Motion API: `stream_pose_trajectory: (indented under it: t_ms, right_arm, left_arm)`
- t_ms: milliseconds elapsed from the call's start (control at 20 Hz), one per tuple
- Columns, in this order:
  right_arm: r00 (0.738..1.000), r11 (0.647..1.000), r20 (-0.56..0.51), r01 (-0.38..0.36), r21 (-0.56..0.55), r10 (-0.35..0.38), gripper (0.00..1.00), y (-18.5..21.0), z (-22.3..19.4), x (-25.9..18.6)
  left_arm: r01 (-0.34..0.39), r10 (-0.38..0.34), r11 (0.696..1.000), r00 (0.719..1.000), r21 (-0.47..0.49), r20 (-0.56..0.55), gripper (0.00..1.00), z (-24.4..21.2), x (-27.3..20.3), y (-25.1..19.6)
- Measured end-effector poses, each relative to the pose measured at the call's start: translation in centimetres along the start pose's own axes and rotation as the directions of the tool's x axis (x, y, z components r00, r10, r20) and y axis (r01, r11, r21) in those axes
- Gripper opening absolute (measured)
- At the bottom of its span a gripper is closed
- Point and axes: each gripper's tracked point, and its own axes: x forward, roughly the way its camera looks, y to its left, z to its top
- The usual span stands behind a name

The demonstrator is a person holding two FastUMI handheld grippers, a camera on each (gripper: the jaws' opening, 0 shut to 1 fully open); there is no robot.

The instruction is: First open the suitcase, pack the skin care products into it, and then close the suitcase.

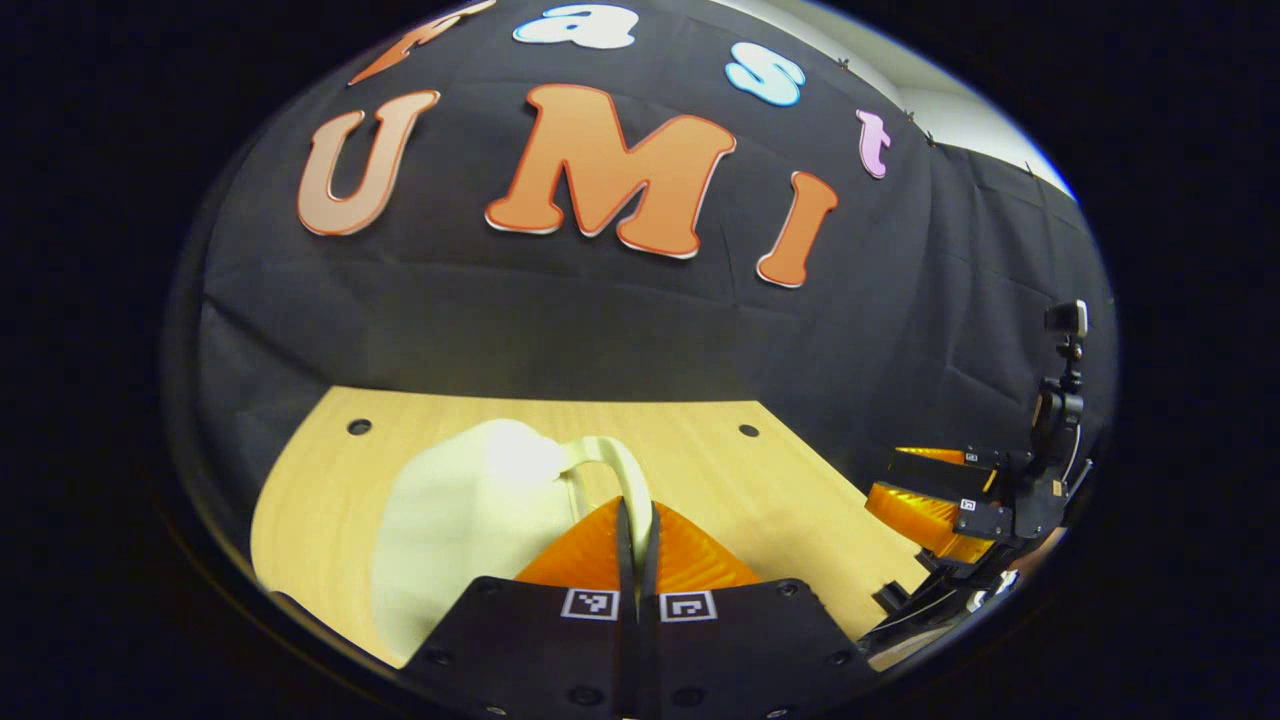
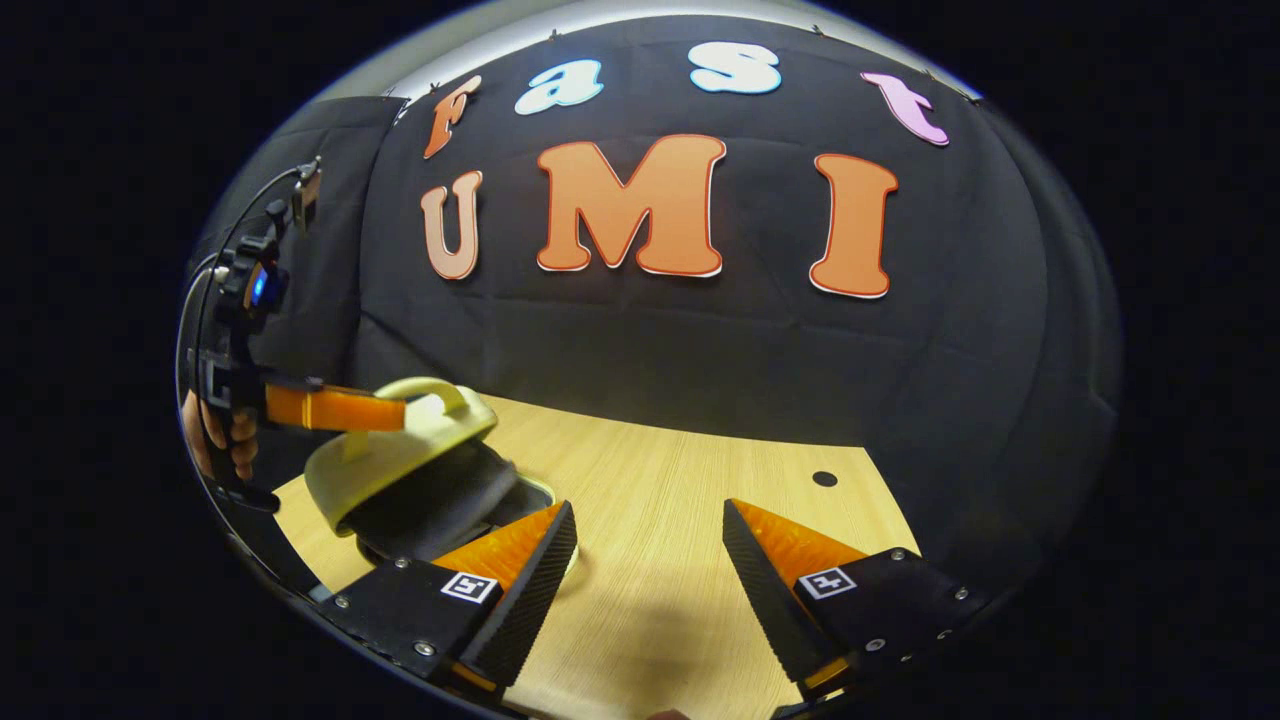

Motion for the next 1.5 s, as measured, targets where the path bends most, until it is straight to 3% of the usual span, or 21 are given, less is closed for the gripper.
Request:
stream_pose_trajectory:
  t_ms: [200, 450, 800, 900, 1050, 1150, 1200, 1300, 1350, 1500]
  right_arm:
    - [1.000, 1.000, 0.001, -0.017, -0.009, 0.017, 0.94, -0.3, -0.4, -0.6]
    - [0.999, 0.999, -0.003, -0.033, -0.019, 0.033, 0.94, -0.8, -0.8, -1.1]
    - [0.997, 0.997, -0.005, -0.071, -0.028, 0.071, 0.94, -1.1, -1.1, -1.4]
    - [0.997, 0.997, -0.004, -0.077, -0.033, 0.077, 0.94, -1.4, -1.2, -1.6]
    - [0.997, 0.996, 0.003, -0.080, -0.043, 0.080, 0.94, -2.0, -1.1, -1.6]
    - [0.995, 0.994, 0.024, -0.099, -0.050, 0.101, 0.94, -2.0, -0.7, -2.0]
    - [0.994, 0.993, 0.039, -0.102, -0.055, 0.104, 0.94, -2.1, -0.3, -2.1]
    - [0.992, 0.992, 0.057, -0.106, -0.073, 0.111, 0.94, -2.0, 0.3, -2.0]
    - [0.991, 0.991, 0.072, -0.107, -0.082, 0.113, 0.94, -1.9, 0.8, -2.1]
    - [0.984, 0.988, 0.127, -0.111, -0.106, 0.124, 0.94, -1.5, 2.7, -2.0]
  left_arm:
    - [0.068, -0.078, 0.988, 0.994, -0.136, -0.072, 0.01, -4.6, 3.3, -2.9]
    - [0.029, -0.060, 0.971, 0.991, -0.238, -0.123, 0.01, -7.9, 6.3, -4.2]
    - [-0.061, 0.027, 0.987, 0.975, -0.147, -0.220, 0.05, -11.7, 8.6, -5.3]
    - [-0.060, 0.014, 0.983, 0.967, -0.172, -0.255, 0.16, -12.4, 8.9, -6.0]
    - [-0.012, -0.035, 0.977, 0.976, -0.213, -0.217, 0.19, -12.1, 8.4, -7.7]
    - [-0.032, 0.006, 0.985, 0.988, -0.168, -0.153, 0.46, -10.3, 7.3, -7.6]
    - [-0.034, 0.015, 0.989, 0.991, -0.145, -0.134, 0.46, -9.3, 7.0, -7.9]
    - [-0.043, 0.036, 0.994, 0.997, -0.098, -0.071, 0.66, -6.8, 6.2, -8.5]
    - [-0.049, 0.047, 0.996, 0.999, -0.079, -0.027, 0.91, -5.2, 5.9, -8.8]
    - [-0.094, 0.096, 0.995, 0.993, -0.031, 0.072, 0.90, -2.0, 4.0, -9.5]
